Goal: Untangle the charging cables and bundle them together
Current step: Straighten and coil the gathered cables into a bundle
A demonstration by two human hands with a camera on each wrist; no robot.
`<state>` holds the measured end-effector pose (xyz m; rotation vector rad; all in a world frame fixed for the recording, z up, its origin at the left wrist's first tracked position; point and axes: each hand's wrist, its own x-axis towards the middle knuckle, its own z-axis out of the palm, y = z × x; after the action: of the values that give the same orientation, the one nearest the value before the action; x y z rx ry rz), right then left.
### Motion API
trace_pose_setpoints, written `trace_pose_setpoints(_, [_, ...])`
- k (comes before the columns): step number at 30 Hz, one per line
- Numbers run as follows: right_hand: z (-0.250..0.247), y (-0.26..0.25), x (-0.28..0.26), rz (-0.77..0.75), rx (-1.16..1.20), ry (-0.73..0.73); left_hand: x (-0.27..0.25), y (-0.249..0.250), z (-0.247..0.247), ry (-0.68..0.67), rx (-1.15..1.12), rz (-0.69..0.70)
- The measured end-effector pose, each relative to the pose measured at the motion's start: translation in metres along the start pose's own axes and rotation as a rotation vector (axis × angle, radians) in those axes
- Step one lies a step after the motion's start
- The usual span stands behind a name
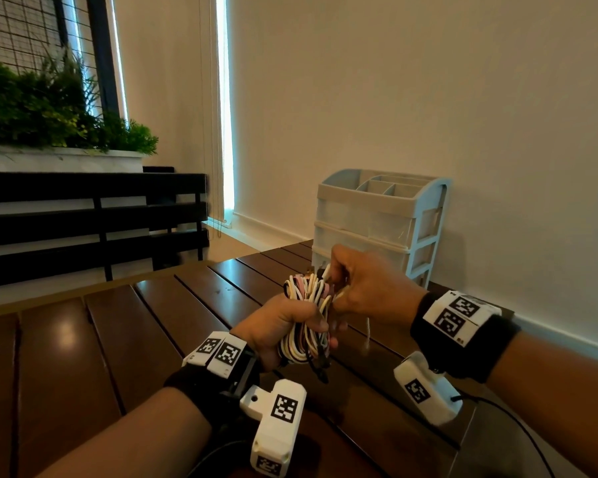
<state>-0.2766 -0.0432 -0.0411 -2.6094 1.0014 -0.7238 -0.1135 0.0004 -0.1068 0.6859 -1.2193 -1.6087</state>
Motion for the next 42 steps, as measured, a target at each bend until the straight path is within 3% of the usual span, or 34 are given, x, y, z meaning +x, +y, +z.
trace_pose_setpoints(2, [-0.002,0.002,0.0,0.024,-0.045,0.057,-0.001,0.001,0.001,-0.002,0.013,-0.012])
trace_pose_setpoints(7, [0.0,0.01,0.0,0.051,0.057,0.041,0.001,0.001,0.003,0.032,-0.02,0.01])
trace_pose_setpoints(11, [0.0,0.014,-0.003,-0.038,0.016,0.124,0.001,0.004,-0.001,0.034,-0.164,0.04])
trace_pose_setpoints(15, [0.006,0.009,-0.016,-0.137,0.029,0.211,0.001,0.006,-0.008,0.131,-0.234,0.062])
trace_pose_setpoints(17, [0.005,0.005,-0.021,-0.032,0.092,-0.021,0.002,0.007,-0.009,0.175,-0.274,0.074])
trace_pose_setpoints(20, [0.013,0.002,-0.022,0.205,0.184,-0.528,0.001,0.007,-0.007,0.192,-0.323,0.11])
trace_pose_setpoints(22, [0.02,0.002,-0.022,0.254,0.307,-0.611,0.002,0.007,-0.005,0.183,-0.342,0.125])
trace_pose_setpoints(31, [0.017,0.003,-0.023,0.369,0.775,-0.55,0.001,0.01,-0.008,0.044,-0.444,0.199])
trace_pose_setpoints(37, [0.016,-0.002,-0.019,0.421,0.68,-0.414,-0.003,0.01,0.0,0.029,-0.368,0.115])
trace_pose_setpoints(42, [0.018,-0.006,-0.022,0.36,0.553,-0.29,-0.003,0.011,-0.001,0.06,-0.333,0.067])
